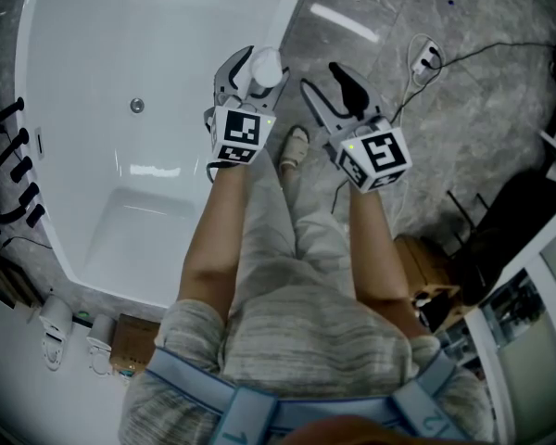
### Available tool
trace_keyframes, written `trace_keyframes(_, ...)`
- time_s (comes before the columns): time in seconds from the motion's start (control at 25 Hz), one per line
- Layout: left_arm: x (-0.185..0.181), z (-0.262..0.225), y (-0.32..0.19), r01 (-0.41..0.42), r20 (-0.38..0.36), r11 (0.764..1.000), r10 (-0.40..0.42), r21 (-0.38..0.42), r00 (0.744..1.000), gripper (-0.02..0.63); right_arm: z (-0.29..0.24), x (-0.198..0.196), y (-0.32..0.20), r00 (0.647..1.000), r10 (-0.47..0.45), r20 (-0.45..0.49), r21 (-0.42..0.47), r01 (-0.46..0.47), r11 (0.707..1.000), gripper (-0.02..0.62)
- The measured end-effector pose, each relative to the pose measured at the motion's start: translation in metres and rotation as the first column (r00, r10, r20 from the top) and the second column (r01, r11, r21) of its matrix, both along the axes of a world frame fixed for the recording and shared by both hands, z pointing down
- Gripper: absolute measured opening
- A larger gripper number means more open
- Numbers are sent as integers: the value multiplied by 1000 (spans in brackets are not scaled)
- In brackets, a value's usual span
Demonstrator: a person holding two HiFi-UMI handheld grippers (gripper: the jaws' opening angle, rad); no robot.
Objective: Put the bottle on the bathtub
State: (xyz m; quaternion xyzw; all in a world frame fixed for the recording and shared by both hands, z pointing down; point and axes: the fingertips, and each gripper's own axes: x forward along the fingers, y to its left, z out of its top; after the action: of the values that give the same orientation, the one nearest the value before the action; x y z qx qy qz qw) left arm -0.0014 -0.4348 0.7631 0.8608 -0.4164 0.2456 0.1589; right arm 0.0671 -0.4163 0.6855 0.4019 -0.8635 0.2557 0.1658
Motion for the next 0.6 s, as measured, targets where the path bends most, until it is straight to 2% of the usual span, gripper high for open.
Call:
trace_keyframes(0.24,-10,-9,6,29,10,1000,-29,-8,1000,285,-10,0,8,1000,6,2,2,-6,1000,222)
trace_keyframes(0.6,-11,-14,28,3,31,998,-1,-57,1000,285,-28,-2,18,1000,-17,-9,15,17,1000,222)
